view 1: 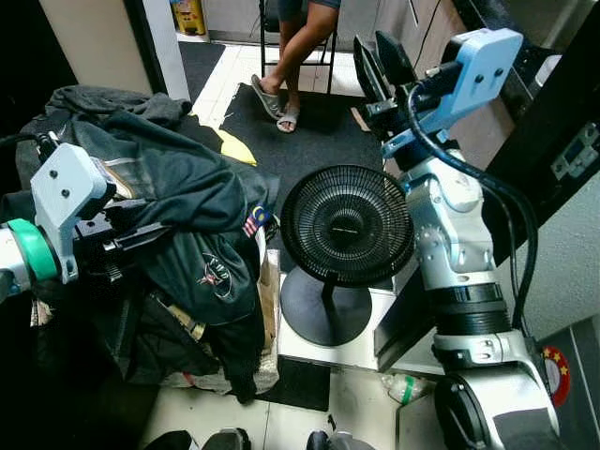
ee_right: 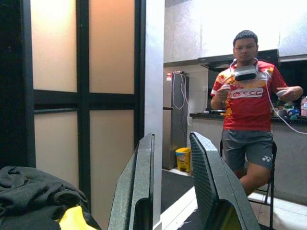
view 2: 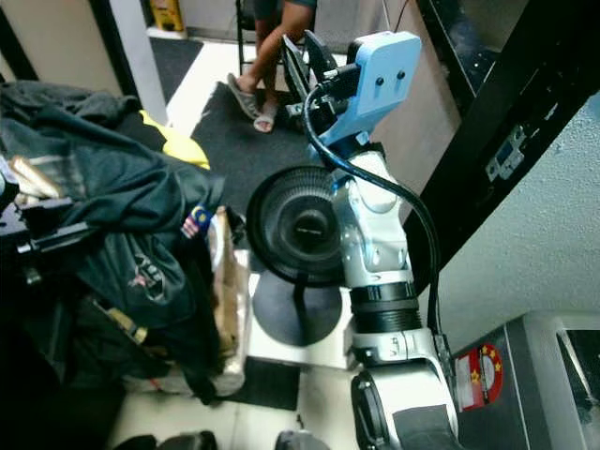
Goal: Clothes washing
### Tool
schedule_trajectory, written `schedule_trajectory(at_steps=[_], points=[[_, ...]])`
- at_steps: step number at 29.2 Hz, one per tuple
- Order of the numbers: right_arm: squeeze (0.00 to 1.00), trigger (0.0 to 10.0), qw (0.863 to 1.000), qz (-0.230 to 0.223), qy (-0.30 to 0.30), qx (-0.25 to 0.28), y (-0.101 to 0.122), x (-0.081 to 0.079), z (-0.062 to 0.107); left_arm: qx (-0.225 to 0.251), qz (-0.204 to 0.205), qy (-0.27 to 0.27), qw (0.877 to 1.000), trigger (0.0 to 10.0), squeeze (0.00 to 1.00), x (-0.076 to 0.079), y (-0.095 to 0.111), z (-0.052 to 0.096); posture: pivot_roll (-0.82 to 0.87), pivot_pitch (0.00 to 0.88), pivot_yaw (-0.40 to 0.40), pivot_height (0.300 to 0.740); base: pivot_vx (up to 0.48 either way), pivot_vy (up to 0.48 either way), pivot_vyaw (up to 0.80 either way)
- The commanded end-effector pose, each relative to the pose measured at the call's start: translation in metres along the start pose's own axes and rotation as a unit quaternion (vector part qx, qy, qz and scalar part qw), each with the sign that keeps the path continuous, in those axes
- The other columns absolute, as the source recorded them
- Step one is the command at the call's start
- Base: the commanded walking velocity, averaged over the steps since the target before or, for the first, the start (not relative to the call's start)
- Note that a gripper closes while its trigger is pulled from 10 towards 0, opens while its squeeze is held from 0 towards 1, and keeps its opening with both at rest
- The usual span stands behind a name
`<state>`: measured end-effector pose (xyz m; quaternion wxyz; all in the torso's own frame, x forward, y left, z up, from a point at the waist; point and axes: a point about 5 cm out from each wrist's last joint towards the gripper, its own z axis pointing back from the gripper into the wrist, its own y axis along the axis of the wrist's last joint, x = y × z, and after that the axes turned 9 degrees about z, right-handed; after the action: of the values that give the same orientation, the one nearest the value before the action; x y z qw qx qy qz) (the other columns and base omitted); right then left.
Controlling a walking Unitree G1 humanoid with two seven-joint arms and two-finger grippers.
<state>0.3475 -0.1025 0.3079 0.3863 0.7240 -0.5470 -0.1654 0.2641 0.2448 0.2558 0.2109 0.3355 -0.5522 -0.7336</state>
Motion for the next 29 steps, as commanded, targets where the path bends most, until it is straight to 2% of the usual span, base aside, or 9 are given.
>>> schedule_trajectory(at_steps=[1,12,17,18,21,22,23,26,29], points=[[0.0,10.0,1.0,0.0,-0.004,0.0,-0.001,0.002,0.0,0.009,0.002,-0.003,1.0,0.0,0.0,0.001,0.002,0.001,0.15,0.058,0.025,0.74,0.0,0.0,0.0],[0.0,10.0,1.0,-0.001,-0.007,0.002,0.001,0.003,0.0,0.03,-0.003,0.005,1.0,0.0,0.0,0.0,0.01,0.004,0.15,0.061,0.026,0.74,0.0,0.0,0.0],[0.0,10.0,1.0,-0.002,-0.011,0.008,0.003,0.003,-0.003,0.094,-0.015,0.061,0.994,0.0,0.0,-0.014,0.034,0.001,0.15,0.058,0.027,0.74,0.0,0.0,0.0],[0.0,10.0,1.0,-0.003,-0.016,0.011,0.004,0.003,-0.004,0.138,-0.016,0.115,0.984,2.0,0.0,-0.026,0.049,-0.002,0.15,0.055,0.024,0.74,0.0,0.0,0.0],[0.0,10.0,1.0,-0.003,-0.016,0.011,0.004,0.003,-0.004,0.138,-0.016,0.115,0.984,2.0,0.0,-0.026,0.049,-0.002,0.15,0.055,0.024,0.74,0.0,0.0,0.0],[0.0,10.0,1.0,-0.004,-0.026,0.015,0.005,0.003,-0.006,0.185,-0.015,0.166,0.968,10.0,0.0,-0.038,0.067,-0.004,0.15,0.053,0.025,0.74,0.0,0.0,0.0],[0.0,10.0,1.0,-0.004,-0.026,0.015,0.005,0.003,-0.006,0.185,-0.015,0.166,0.968,10.0,0.0,-0.038,0.067,-0.004,0.15,0.053,0.025,0.74,0.0,0.0,0.0],[0.0,10.0,0.998,0.003,-0.058,0.032,0.011,0.001,-0.014,0.304,0.018,0.228,0.925,10.0,0.0,-0.052,0.119,-0.022,0.15,0.039,0.025,0.74,0.0,0.0,0.0],[0.0,10.0,0.996,0.006,-0.074,0.039,0.014,0.0,-0.017,0.336,0.043,0.236,0.911,10.0,0.0,-0.052,0.139,-0.034,0.15,0.038,0.026,0.74,0.0,0.0,0.0]])
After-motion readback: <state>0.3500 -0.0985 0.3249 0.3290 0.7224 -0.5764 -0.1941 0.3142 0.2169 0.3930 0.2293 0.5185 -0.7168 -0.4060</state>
